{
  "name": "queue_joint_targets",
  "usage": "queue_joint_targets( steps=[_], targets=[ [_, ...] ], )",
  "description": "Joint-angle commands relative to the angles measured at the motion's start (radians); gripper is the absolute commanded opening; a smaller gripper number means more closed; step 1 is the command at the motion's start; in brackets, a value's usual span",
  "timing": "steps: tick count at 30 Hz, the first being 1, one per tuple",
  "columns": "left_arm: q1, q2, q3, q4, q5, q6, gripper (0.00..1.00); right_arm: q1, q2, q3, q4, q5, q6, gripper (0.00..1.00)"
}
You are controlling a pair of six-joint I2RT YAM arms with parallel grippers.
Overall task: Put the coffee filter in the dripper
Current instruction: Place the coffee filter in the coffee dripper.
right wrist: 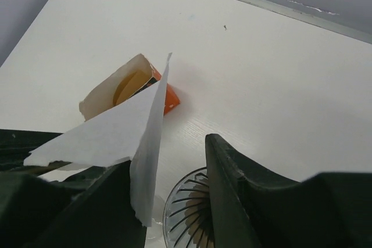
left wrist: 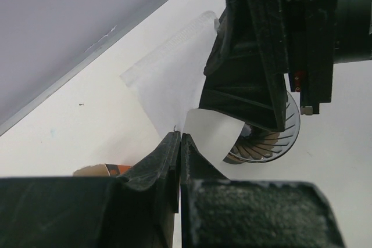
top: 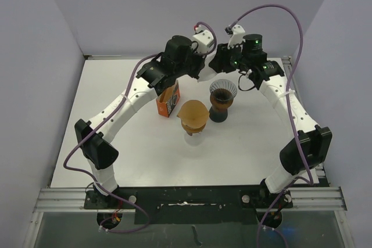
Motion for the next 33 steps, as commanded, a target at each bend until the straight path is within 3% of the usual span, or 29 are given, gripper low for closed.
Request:
queue_joint_targets(
  steps=[1, 6, 9, 20, 27, 33],
  targets=[
    [-0.03, 0.01, 0.048, 0.054, -0.097, 0.056, 0.0, 0.006, -0.001, 0.048, 0.038, -0.019, 0.016, 0.37],
    [-0.06, 0.021, 0.053, 0.054, -0.188, 0.1, 0.0, 0.007, 0.0, 0.059, 0.029, -0.018, 0.022, 0.2],
    [-0.065, 0.023, 0.051, 0.057, -0.224, 0.109, 0.0, 0.007, 0.002, 0.061, 0.025, -0.013, 0.026, 0.16],
    [-0.068, 0.017, 0.052, 0.069, -0.312, 0.133, 0.0, 0.008, 0.011, 0.053, 0.012, 0.042, 0.018, 0.17],
    [-0.067, 0.017, 0.055, 0.063, -0.315, 0.131, 0.0, 0.009, 0.015, 0.052, -0.002, 0.092, 0.002, 0.28],
    [-0.066, 0.017, 0.06, 0.057, -0.313, 0.126, 0.0, 0.02, 0.014, 0.055, -0.014, 0.154, -0.03, 0.32]
  ],
)
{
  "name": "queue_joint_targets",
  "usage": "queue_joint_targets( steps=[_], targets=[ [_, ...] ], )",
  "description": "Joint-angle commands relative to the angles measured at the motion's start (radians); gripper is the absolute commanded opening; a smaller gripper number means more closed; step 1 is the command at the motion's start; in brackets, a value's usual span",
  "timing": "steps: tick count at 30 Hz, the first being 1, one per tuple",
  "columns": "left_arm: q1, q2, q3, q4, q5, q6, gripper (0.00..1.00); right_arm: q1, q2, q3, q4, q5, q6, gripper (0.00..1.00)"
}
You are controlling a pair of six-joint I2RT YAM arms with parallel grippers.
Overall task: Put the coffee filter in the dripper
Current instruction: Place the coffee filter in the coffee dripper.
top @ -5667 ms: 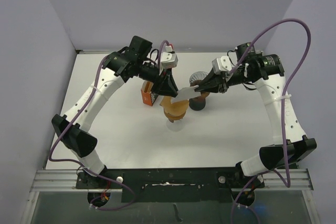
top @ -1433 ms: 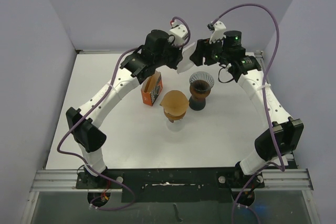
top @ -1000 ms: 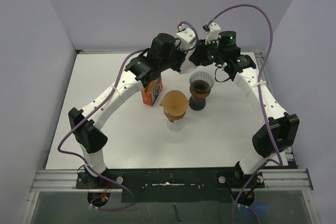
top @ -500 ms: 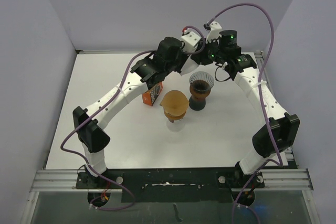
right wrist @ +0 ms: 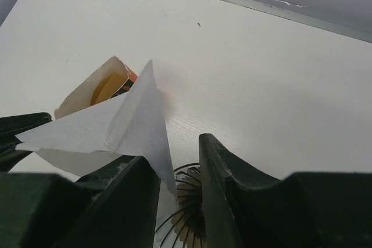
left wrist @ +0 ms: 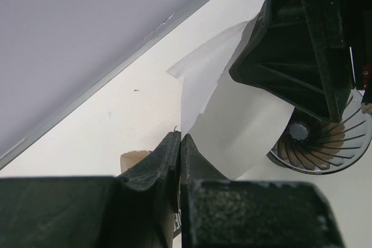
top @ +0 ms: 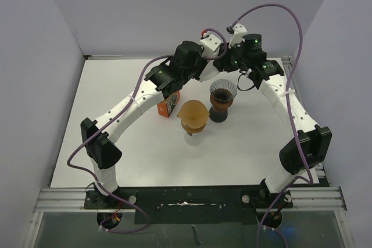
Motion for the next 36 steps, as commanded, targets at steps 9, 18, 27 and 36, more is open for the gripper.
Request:
queue_joint_targets(
  steps=[9, 18, 27, 36],
  targets=[
    [-0.001, -0.017, 0.053, 0.053, -0.015, 0.005, 0.0, 0.041, 0.003, 0.041, 0.002, 0.135, -0.073, 0.38],
    [0.004, -0.028, 0.031, 0.062, -0.031, 0.017, 0.0, 0.043, 0.003, 0.043, -0.001, 0.144, -0.082, 0.45],
    [0.035, -0.046, 0.016, 0.057, 0.063, -0.001, 0.0, 0.007, -0.048, -0.001, 0.041, -0.099, -0.072, 0.6],
    [0.09, -0.064, -0.008, 0.044, 0.282, -0.005, 0.0, -0.154, -0.157, -0.121, 0.14, -0.506, -0.024, 0.76]
  ],
)
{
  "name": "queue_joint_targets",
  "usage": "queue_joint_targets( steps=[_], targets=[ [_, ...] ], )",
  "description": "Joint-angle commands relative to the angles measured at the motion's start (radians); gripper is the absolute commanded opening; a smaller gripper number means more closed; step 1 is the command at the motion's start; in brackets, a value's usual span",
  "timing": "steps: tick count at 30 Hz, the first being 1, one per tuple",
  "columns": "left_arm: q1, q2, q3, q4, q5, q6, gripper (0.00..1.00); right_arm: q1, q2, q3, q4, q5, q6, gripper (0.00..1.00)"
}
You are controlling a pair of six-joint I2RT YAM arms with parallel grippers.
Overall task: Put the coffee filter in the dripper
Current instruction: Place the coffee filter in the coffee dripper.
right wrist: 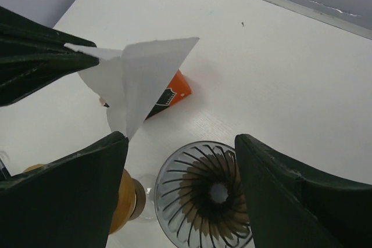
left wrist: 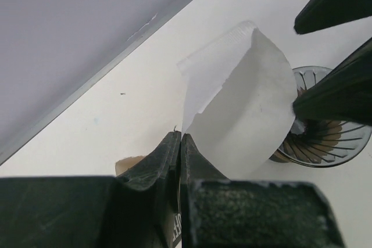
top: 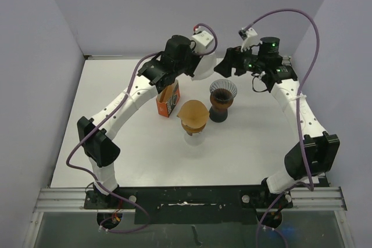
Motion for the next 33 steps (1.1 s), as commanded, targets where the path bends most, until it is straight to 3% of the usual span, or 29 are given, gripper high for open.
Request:
queue_joint_targets(
  steps=[1, 10, 17, 33],
  targets=[
    [0.015, -0.064, -0.004, 0.041, 0.137, 0.003, 0.0, -0.057, -0.114, -0.036, 0.087, -0.232, 0.003, 0.77],
    [0.02, -0.058, 0.027, -0.02, 0.336, 0.058, 0.0, -0.184, -0.28, -0.125, 0.007, -0.294, -0.132, 0.81],
    [0.007, 0.013, 0.148, -0.163, 0.482, 0.144, 0.0, -0.315, -0.374, -0.211, -0.042, -0.277, -0.166, 0.81],
    [-0.005, 0.259, 0.502, -0.461, 0.595, 0.254, 0.0, -0.422, -0.418, -0.321, -0.025, -0.306, -0.139, 0.81]
  ],
)
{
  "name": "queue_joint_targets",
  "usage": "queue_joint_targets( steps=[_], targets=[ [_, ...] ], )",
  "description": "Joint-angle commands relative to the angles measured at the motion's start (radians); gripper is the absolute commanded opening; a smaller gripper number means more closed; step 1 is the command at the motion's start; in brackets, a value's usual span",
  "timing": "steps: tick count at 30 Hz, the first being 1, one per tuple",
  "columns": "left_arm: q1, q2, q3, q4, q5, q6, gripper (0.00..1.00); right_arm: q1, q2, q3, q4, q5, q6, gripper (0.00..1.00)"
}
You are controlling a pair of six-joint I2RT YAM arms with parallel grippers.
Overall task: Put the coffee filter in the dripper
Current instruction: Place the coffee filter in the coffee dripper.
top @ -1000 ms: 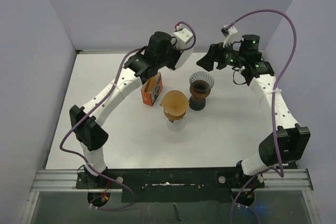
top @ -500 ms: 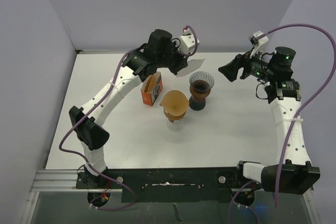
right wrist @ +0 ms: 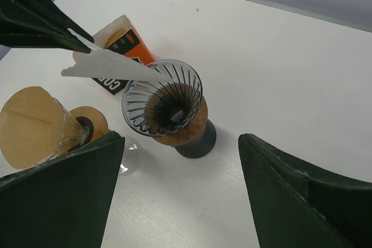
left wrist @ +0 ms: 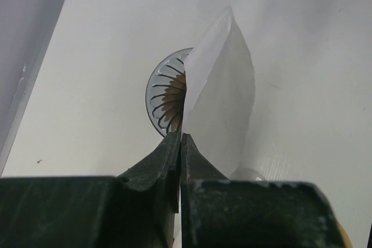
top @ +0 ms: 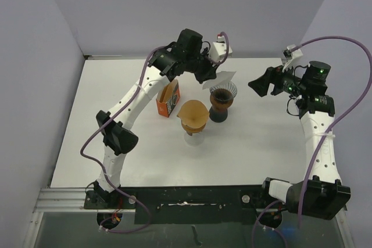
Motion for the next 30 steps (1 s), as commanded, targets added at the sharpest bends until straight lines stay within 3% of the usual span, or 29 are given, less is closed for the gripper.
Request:
queue_joint_targets(
  steps=[1, 13, 30],
  targets=[
    [-0.008, 0.028, 0.076, -0.099, 0.049, 0.043, 0.0, -0.013, -0.032, -0.009, 0.038, -0.027, 0.006, 0.81],
    [-0.011, 0.124, 0.167, -0.155, 0.047, 0.049, 0.0, -0.016, -0.019, -0.048, 0.086, -0.05, 0.04, 0.81],
    [-0.011, 0.207, 0.226, -0.099, 0.039, -0.036, 0.29, -0.007, -0.004, -0.082, 0.127, -0.049, 0.064, 0.81]
  ],
)
